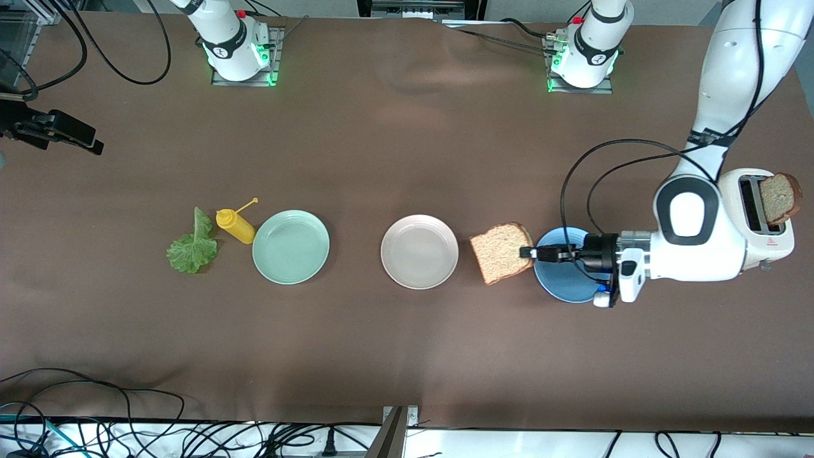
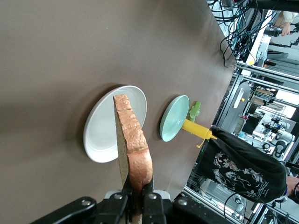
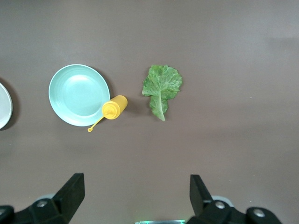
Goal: Make sandwich on beige plate with both arms
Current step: 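Lift the bread slice out and carry it toward the beige plate, then lower the bread onto the beige plate and open the left gripper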
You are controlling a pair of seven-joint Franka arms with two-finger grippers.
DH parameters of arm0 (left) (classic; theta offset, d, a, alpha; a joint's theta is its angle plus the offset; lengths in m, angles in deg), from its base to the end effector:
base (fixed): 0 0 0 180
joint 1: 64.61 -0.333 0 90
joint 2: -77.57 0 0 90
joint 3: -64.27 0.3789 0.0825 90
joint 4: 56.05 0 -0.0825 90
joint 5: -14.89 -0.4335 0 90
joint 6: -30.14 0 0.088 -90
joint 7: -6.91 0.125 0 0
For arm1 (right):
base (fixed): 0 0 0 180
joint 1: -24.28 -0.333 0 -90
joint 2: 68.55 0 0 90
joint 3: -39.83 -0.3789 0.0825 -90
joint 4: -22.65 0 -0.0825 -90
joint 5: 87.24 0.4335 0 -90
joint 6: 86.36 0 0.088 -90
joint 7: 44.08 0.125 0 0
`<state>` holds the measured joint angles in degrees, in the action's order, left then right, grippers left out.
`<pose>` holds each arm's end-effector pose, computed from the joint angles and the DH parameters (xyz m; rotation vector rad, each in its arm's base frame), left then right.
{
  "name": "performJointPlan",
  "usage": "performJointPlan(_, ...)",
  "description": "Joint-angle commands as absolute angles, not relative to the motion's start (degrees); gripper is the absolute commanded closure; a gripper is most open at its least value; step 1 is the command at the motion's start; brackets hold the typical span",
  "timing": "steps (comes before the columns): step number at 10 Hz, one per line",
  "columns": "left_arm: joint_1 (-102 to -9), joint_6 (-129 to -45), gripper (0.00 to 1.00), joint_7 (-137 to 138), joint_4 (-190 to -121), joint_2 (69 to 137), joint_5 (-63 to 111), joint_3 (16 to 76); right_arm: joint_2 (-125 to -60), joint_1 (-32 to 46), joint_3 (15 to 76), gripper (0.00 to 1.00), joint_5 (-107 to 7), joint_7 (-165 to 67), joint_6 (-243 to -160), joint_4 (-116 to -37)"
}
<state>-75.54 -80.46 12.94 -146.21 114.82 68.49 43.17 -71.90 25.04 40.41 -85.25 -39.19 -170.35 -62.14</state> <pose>0.7480 -0.1569 0.3107 2.0683 0.2628 -0.3370 0.6138 -0.0095 0.6720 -3.1033 0.1652 0.1142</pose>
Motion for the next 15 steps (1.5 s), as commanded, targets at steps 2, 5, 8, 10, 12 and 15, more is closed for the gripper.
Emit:
performJointPlan(2,-71.8,-83.7,1.00,14.2,-145.4,117.3,72.7,43.4,-71.6,25.2,40.4,0.00,-85.1,-39.0,-169.9,-62.1)
performJointPlan(5,-68.6,-86.1,1.00,15.8,-145.7,118.7,75.8,43.4,-71.7,25.2,40.4,0.00,-85.1,-39.1,-169.9,-62.2)
performJointPlan(8,-64.5,-90.7,1.00,19.6,-145.3,121.9,80.3,43.4,-71.8,25.2,40.3,0.00,-85.1,-39.1,-170.0,-62.2)
performJointPlan(10,-64.3,-91.0,1.00,20.0,-145.2,123.0,81.0,43.5,-71.8,25.2,40.4,0.00,-85.1,-39.1,-170.0,-62.2)
performJointPlan(12,-63.9,-91.0,1.00,22.6,-145.1,125.6,84.0,43.5,-71.8,25.2,40.4,0.00,-85.1,-39.1,-170.1,-62.2)
performJointPlan(15,-62.2,-91.1,1.00,22.9,-144.6,126.0,87.1,43.7,-71.8,25.2,40.3,0.00,-85.1,-39.1,-170.1,-62.2)
